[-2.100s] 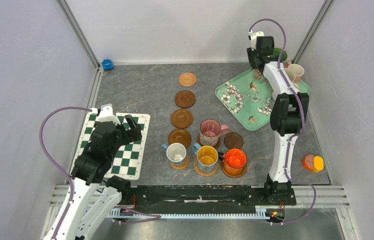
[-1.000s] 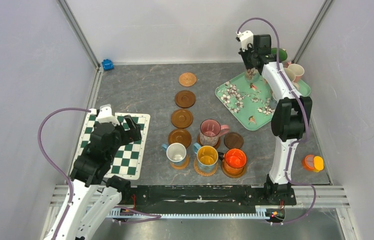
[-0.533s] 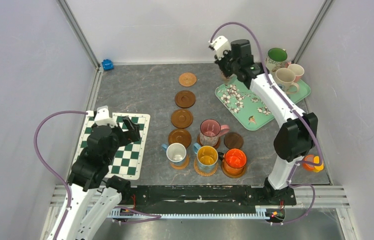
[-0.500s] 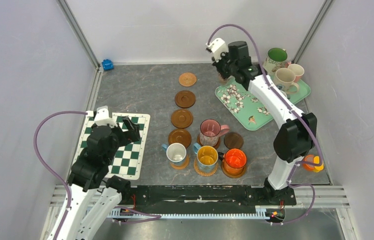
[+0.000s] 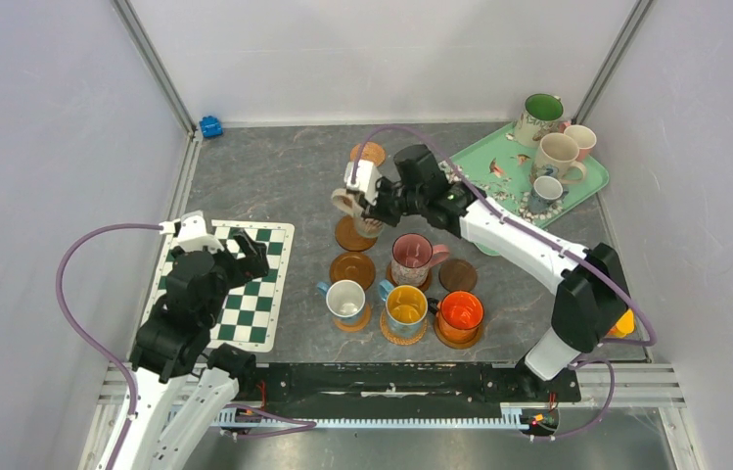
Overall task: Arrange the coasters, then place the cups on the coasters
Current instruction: Place the cup on the coaster.
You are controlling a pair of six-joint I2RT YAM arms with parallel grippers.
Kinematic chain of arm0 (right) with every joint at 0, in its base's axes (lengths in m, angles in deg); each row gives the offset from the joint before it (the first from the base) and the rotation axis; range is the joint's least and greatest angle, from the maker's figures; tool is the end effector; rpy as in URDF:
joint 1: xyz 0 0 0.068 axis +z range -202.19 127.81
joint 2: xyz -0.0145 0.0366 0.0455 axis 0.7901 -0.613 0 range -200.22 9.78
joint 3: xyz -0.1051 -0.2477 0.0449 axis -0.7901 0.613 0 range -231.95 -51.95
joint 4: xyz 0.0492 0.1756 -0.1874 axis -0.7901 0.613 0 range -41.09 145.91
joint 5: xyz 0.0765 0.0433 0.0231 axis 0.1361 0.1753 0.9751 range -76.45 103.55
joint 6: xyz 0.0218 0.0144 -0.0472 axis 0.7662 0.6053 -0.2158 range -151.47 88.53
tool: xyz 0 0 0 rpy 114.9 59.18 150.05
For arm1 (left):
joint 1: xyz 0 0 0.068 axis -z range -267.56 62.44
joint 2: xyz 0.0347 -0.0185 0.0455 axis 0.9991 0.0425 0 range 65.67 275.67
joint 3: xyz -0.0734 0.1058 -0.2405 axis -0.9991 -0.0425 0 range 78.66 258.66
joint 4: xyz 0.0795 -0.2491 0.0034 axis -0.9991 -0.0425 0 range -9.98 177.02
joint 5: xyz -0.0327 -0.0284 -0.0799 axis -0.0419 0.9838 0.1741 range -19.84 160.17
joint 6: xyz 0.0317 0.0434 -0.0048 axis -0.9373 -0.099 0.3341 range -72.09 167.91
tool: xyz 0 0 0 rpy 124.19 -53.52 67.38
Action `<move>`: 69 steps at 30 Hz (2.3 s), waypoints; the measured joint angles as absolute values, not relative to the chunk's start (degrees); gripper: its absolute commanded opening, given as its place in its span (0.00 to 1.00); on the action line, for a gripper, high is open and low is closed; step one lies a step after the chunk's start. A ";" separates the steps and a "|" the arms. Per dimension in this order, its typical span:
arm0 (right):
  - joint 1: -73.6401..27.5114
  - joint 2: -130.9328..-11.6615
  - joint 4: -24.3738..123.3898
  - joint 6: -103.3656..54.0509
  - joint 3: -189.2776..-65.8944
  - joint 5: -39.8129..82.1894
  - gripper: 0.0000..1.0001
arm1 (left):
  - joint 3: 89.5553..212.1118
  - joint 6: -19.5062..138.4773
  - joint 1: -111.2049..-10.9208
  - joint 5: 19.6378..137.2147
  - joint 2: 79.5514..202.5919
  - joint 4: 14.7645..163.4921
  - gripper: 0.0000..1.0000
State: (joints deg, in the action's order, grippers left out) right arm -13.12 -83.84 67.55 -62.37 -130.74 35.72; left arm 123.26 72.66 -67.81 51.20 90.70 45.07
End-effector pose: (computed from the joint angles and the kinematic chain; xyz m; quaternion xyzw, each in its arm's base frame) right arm 0.2852 0.2487 0.3132 -0.5702 0.6559 0.2021 0.4514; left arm 0.0897 -0.0198 0.3228 -0.1274 0.8148 -0.0811 0.5597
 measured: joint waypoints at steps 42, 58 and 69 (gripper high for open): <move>1.59 -82.90 68.33 -68.44 -122.60 35.66 0.00 | 123.29 72.68 -67.81 47.75 89.35 42.95 1.00; 1.59 -82.88 63.06 -66.83 -119.17 36.25 0.00 | 123.29 72.68 -67.81 47.77 89.22 42.93 1.00; 1.59 -82.88 62.41 -65.91 -118.89 36.90 0.00 | 123.29 72.68 -67.81 47.77 88.80 42.93 1.00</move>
